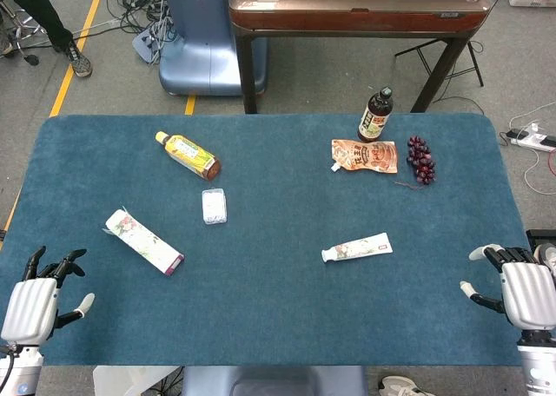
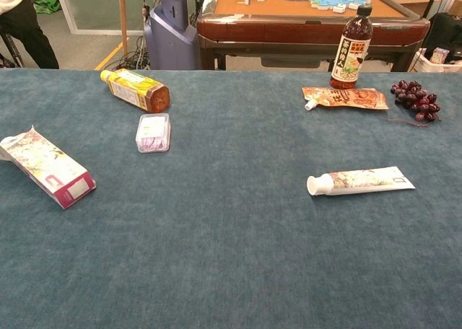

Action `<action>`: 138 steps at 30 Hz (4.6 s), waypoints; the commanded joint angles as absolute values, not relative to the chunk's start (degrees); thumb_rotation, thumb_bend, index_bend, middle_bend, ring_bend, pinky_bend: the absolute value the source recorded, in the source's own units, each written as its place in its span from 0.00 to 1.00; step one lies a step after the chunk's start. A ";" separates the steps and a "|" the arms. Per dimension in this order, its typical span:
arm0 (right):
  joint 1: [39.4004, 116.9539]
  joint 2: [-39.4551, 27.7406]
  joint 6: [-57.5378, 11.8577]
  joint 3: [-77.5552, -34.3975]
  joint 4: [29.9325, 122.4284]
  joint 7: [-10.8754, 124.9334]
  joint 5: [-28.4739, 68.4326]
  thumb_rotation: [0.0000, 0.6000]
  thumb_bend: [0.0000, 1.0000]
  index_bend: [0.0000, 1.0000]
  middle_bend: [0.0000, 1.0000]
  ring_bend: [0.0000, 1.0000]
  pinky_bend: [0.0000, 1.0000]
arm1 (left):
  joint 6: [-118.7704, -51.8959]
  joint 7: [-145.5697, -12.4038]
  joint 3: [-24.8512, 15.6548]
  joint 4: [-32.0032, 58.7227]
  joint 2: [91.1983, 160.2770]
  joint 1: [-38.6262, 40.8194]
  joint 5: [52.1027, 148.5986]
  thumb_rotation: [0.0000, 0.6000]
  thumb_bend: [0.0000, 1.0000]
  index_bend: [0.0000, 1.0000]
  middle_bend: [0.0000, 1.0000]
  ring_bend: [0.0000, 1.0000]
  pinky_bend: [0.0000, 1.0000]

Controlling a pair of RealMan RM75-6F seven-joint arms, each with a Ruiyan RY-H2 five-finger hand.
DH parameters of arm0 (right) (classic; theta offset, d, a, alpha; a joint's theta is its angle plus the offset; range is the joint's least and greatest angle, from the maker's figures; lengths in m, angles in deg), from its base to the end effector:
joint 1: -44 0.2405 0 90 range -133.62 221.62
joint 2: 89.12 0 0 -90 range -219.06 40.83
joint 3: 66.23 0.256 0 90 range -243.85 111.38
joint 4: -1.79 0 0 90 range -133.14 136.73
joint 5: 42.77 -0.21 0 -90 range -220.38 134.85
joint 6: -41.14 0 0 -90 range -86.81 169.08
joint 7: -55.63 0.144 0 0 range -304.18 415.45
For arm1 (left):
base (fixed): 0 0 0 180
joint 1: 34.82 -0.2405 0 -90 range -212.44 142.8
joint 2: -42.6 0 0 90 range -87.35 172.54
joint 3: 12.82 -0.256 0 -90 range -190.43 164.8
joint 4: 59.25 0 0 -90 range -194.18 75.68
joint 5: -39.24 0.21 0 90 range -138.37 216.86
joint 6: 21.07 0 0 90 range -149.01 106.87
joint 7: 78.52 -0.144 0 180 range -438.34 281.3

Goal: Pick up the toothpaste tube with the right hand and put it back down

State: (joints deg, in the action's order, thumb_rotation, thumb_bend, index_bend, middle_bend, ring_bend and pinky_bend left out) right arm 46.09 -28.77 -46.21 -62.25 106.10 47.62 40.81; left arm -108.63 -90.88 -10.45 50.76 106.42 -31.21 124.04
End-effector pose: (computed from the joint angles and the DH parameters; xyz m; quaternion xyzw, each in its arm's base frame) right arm -0.2842 -0.1679 0.1715 0.5663 -0.3960 0.3845 0.6121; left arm -0.2532 0.1680 0.1454 -0.5692 -0.4169 -0.4110 0.5773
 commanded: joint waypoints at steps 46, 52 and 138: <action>79.86 -15.42 -5.34 -59.03 91.48 36.57 32.56 1.00 0.25 0.37 0.38 0.28 0.30 | -109.54 -88.41 -11.94 50.69 102.90 -34.57 121.72 1.00 0.22 0.20 0.43 0.36 0.01; 80.17 -11.74 -5.71 -60.20 87.48 35.45 30.78 1.00 0.25 0.37 0.39 0.28 0.30 | -109.06 -88.00 -11.96 50.31 103.00 -34.53 121.59 1.00 0.22 0.20 0.43 0.36 0.01; 103.98 -22.88 18.48 -55.86 98.25 39.12 20.10 1.00 0.85 0.74 0.69 0.58 0.42 | -81.28 -78.74 -7.11 48.71 94.38 -11.13 130.32 1.00 0.22 0.15 0.48 0.41 0.01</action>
State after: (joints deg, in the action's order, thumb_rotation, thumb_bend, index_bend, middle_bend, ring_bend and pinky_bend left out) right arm 102.91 -22.14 17.46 -56.31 97.41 38.22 18.50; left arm -83.64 -79.73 -7.05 48.80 94.50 -13.23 128.88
